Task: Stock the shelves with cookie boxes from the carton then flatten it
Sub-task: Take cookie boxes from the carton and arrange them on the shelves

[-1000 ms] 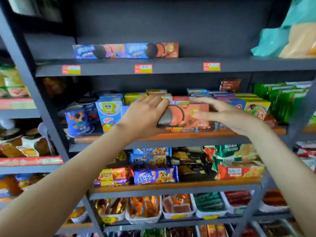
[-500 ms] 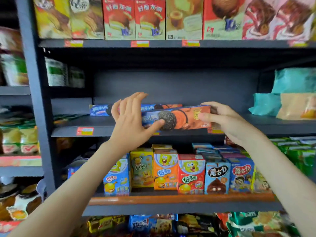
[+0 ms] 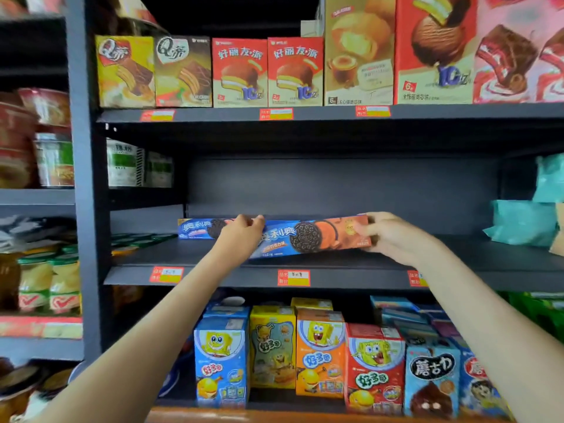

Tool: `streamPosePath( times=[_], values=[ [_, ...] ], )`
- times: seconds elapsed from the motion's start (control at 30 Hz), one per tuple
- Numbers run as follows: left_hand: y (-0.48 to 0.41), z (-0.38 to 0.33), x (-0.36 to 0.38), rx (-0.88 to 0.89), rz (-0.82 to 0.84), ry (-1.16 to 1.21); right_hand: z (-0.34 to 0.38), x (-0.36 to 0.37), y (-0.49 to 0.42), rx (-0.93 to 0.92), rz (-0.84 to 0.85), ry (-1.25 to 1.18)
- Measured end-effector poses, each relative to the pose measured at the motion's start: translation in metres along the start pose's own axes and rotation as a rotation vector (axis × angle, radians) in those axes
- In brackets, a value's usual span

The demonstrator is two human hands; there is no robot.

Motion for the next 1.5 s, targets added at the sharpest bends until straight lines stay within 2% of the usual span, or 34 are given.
streamPosePath(
  times=[0.23,0.4,0.5,0.77,0.9,1.0,1.17,1.33,1.5],
  values=[
    [-0.006,0.008,0.012,-0.019,0.062,0.004,-0.018,-0.015,0.000,0.099,-0.009,0.203],
    [-0.005,0.004,0.018,0.074,0.122,-0.134,-0.022,-0.064,0.014,0.162,-0.278,0.258],
    [-0.009,0.006,0.006,0.089,0.076,-0.142,-0.023,-0.088,0.029,0.184,-0.389,0.193],
    [-0.021,-0.012,0.020,0.168,0.050,-0.189,-0.016,-0.064,0.040,0.182,-0.281,0.134],
    [-0.027,-0.025,0.035,0.187,0.047,-0.388,-0.024,-0.042,0.004,0.198,-0.230,0.232],
    [-0.039,-0.014,0.044,0.105,0.147,-0.549,-0.033,-0.031,-0.027,0.220,-0.224,0.325],
    [-0.051,0.001,0.045,0.078,0.205,-0.637,-0.050,-0.039,-0.072,0.253,-0.237,0.476],
    [-0.057,0.007,0.040,0.091,0.203,-0.588,-0.053,-0.048,-0.075,0.254,-0.354,0.578],
    [-0.057,0.002,0.029,0.195,0.116,-0.386,-0.056,-0.055,-0.082,0.248,-0.379,0.657]
  ],
)
Point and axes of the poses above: each hand's wrist, its own y-axis away from the middle knuckle, its own x-axis out of the palm, z = x × y, the point moved 7 cm from there along -y, towards the middle knuckle, and after that the axes turned 11 degrees about z, right-handed, at the moved point
